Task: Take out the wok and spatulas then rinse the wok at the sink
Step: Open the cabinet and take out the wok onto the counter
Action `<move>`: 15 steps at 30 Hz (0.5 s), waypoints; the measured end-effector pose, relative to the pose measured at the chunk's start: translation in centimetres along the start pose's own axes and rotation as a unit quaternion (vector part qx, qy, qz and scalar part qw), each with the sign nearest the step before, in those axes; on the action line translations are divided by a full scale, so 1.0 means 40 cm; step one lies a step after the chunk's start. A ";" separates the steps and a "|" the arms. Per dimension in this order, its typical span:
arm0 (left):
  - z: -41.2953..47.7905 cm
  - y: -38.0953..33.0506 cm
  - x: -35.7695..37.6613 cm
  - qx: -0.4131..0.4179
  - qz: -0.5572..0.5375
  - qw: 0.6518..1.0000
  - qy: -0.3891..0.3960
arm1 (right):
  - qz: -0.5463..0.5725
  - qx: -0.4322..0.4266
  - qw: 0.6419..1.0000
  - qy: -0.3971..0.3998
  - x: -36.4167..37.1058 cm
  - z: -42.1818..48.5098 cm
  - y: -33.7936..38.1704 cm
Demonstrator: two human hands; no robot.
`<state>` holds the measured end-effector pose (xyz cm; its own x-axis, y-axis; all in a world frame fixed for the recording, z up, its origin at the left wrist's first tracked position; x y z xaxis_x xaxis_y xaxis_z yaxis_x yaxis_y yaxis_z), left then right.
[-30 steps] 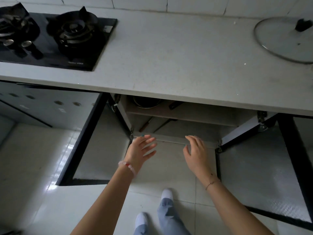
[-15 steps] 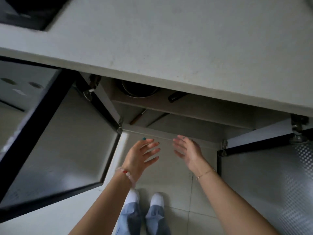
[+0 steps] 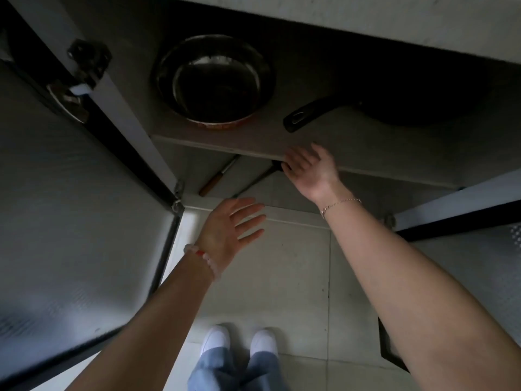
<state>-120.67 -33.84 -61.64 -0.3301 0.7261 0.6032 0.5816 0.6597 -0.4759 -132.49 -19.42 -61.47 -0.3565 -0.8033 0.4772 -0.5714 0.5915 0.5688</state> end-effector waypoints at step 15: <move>0.007 -0.002 -0.062 -0.004 -0.036 0.999 0.002 | 0.065 -0.074 0.995 -0.010 0.054 0.070 0.041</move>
<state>-120.09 -35.62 -63.28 -0.3687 0.6765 0.6375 0.5631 0.7082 -0.4259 -136.26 -20.40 -61.39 -0.4357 -0.7190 0.5415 -0.4043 0.6938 0.5959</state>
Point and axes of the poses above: each hand's wrist, its own z-axis towards the middle knuckle, its own x-axis out of the palm, y = z × x, the point moved 10 cm from there along z, towards the middle knuckle, and after that the axes turned 7 degrees about -z, right-handed, at the moved point
